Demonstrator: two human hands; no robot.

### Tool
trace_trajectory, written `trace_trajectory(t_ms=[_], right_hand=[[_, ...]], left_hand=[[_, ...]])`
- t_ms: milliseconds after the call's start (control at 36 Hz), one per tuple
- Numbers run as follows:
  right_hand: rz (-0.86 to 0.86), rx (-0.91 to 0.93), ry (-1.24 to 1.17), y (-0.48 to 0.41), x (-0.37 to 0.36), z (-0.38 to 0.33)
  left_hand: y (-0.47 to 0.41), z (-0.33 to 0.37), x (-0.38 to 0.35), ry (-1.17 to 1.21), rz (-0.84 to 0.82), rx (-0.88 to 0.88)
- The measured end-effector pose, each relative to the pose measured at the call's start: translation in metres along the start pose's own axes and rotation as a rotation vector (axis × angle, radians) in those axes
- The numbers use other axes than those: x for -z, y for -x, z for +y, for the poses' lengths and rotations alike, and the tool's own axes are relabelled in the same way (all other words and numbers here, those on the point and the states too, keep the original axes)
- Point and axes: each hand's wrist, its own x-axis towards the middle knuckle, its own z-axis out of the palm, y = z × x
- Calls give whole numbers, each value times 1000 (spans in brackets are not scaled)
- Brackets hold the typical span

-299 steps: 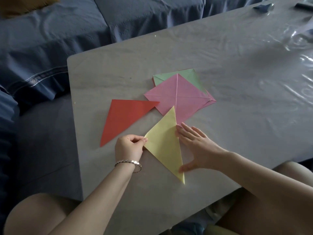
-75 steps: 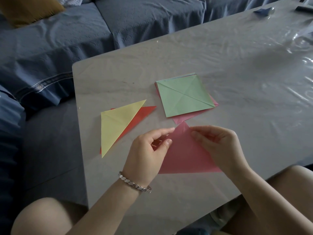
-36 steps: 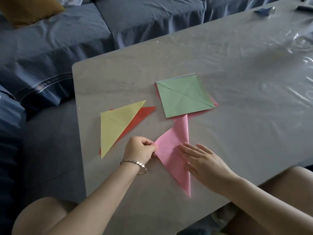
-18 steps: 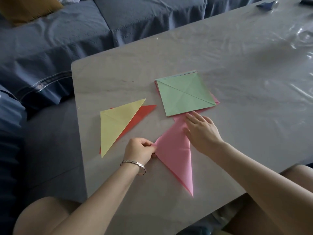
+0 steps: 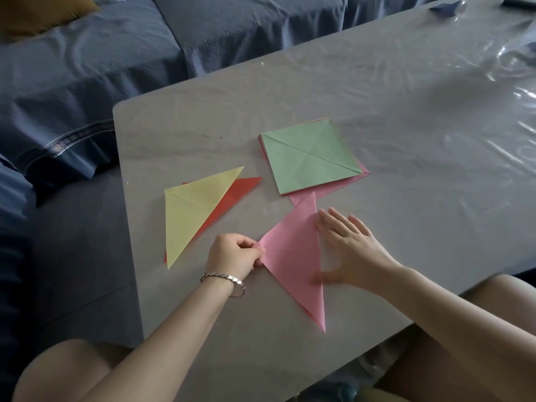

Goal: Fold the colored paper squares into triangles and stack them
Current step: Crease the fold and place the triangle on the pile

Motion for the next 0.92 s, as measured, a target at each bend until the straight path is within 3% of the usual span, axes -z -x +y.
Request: trace_trajectory(t_ms=[306,444,528,722,917], right_hand=[[-154,73,114,31,-2,-16],[-211,102,122,37,4,-23],[-127,137,-37,29,20,-21],[369,53,-271,-21,53,-1],[341,-43,-148,-74,47,12]], left_hand=[[1,-1,-1,-5,3,-10],[4,5,7,-62,27,-110],[-1,17,27,-60,45,-184],[-38,43,88,-147,168,-290],[-81,32,107,-323,376,-251]])
